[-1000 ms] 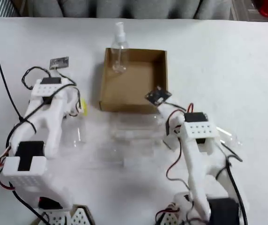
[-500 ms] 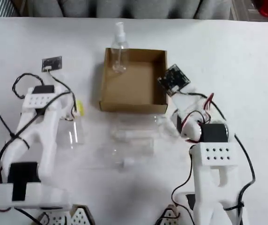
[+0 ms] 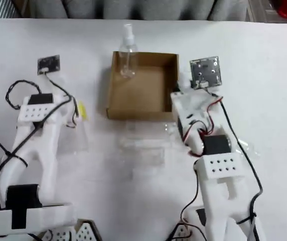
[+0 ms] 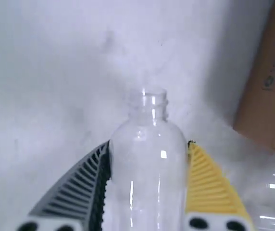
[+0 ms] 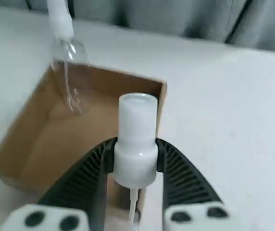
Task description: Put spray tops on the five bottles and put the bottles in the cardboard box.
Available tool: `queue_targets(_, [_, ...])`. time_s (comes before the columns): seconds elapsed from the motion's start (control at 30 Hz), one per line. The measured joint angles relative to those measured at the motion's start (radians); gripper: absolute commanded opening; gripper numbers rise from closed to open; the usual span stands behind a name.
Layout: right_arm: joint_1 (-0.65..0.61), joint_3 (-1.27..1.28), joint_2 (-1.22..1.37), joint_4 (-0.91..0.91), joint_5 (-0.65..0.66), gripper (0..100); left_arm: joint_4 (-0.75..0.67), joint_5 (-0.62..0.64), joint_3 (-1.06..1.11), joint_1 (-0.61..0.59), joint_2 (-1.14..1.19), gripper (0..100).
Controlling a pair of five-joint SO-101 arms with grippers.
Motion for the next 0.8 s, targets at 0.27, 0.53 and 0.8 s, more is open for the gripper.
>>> queue_targets(0.27, [-0.144, -0.041, 0.0, -0.368, 0.126, 1.5, 0.0, 0.0, -0.121, -0.02, 0.0, 2])
queue_targets(0.53, [-0.201, -0.213, -0.015, -0.397, 0.052, 1.5, 0.052, 0.0, -0.367, -0.02, 0.0, 2])
queue_targets(0.8, [-0.334, -0.192, -0.144, -0.397, 0.077, 1.5, 0.169, 0.0, -0.468, -0.023, 0.0, 2])
